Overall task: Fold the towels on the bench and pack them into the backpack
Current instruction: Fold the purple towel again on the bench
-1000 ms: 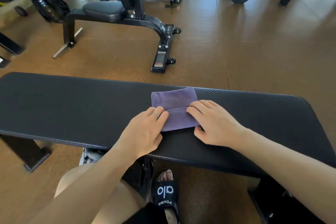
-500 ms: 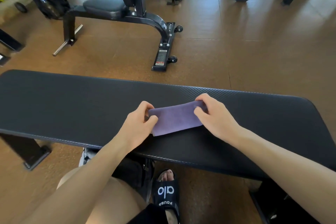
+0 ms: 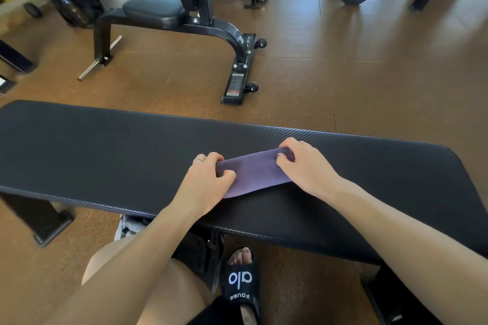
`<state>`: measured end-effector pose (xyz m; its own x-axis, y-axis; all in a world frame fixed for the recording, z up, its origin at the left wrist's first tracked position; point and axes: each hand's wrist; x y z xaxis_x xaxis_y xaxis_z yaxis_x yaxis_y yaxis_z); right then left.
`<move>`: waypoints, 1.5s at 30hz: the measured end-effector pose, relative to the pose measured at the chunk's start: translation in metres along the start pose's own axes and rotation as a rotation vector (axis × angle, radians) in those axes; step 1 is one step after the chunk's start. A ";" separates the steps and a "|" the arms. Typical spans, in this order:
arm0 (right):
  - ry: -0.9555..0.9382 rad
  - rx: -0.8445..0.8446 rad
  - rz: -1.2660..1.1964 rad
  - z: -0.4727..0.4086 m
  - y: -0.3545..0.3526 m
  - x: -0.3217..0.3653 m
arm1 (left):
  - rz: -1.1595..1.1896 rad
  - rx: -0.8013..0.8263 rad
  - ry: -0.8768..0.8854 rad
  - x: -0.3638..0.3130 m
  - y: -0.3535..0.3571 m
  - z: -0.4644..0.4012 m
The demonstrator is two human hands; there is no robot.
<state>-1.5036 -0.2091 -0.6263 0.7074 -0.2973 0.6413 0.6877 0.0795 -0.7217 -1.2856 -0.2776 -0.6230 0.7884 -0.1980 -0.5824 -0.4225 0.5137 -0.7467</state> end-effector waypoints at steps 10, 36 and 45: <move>0.031 0.001 -0.056 0.015 0.007 0.000 | -0.003 0.085 -0.040 -0.006 -0.001 0.013; 0.078 -0.422 0.160 0.025 0.062 0.008 | 0.242 0.353 0.007 -0.001 -0.027 -0.004; 0.220 0.269 0.388 0.004 -0.020 0.071 | 0.382 0.091 0.070 -0.002 -0.042 0.009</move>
<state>-1.4662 -0.2281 -0.5651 0.8874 -0.3878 0.2492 0.4197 0.4563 -0.7846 -1.2653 -0.2918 -0.5877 0.5485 -0.0332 -0.8355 -0.6355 0.6328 -0.4424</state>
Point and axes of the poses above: each hand's wrist, its own z-axis away from the middle knuckle, its own y-axis out of the palm, x = y × z, and after that the axes turned 11 degrees about x, right-handed
